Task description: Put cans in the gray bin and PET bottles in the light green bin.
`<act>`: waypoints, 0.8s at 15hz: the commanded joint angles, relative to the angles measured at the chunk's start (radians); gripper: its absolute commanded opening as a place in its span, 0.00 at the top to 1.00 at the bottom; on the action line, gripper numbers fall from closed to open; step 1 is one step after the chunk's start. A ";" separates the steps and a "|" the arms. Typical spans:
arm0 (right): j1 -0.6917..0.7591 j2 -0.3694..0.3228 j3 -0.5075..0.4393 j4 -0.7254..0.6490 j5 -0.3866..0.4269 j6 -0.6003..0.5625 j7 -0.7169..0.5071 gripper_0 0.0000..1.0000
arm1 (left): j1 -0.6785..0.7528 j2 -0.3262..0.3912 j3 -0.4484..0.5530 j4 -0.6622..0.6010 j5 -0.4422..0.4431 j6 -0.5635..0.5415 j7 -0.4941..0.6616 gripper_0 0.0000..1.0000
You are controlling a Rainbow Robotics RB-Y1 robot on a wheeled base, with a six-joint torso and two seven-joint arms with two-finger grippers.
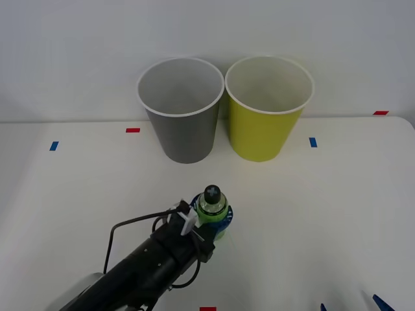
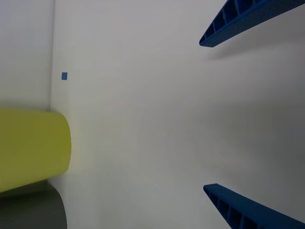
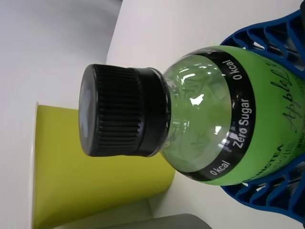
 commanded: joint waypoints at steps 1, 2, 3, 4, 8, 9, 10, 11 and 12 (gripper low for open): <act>0.000 0.000 0.000 0.000 0.000 0.000 0.000 0.00 | -0.009 0.003 0.037 -0.060 0.003 0.125 0.003 1.00; 0.000 0.000 0.000 0.000 0.000 0.000 0.000 0.00 | -0.009 0.004 0.060 -0.103 0.005 0.194 0.003 1.00; 0.000 0.000 0.000 0.000 0.000 0.000 0.000 0.00 | -0.009 0.001 0.097 -0.172 0.006 0.312 0.006 1.00; 0.000 0.000 0.000 0.000 0.000 0.000 0.000 0.00 | -0.009 0.001 0.125 -0.232 0.009 0.409 0.006 1.00; 0.000 0.000 0.000 0.000 0.000 0.000 0.000 0.00 | -0.026 -0.040 0.270 -0.491 0.025 0.860 0.015 1.00; 0.000 0.000 0.000 0.000 0.000 0.000 0.000 0.00 | -0.031 -0.070 0.323 -0.549 0.029 0.973 0.017 1.00; 0.000 0.000 0.000 0.000 0.000 0.000 0.000 0.00 | -0.035 -0.093 0.355 -0.583 0.035 1.038 0.015 1.00; 0.000 0.000 0.000 0.000 0.000 0.000 0.000 0.00 | -0.041 -0.112 0.381 -0.614 0.040 1.090 0.017 1.00; 0.000 0.000 0.000 0.000 0.000 0.000 0.000 0.00 | -0.060 -0.143 0.413 -0.650 0.043 1.157 0.018 1.00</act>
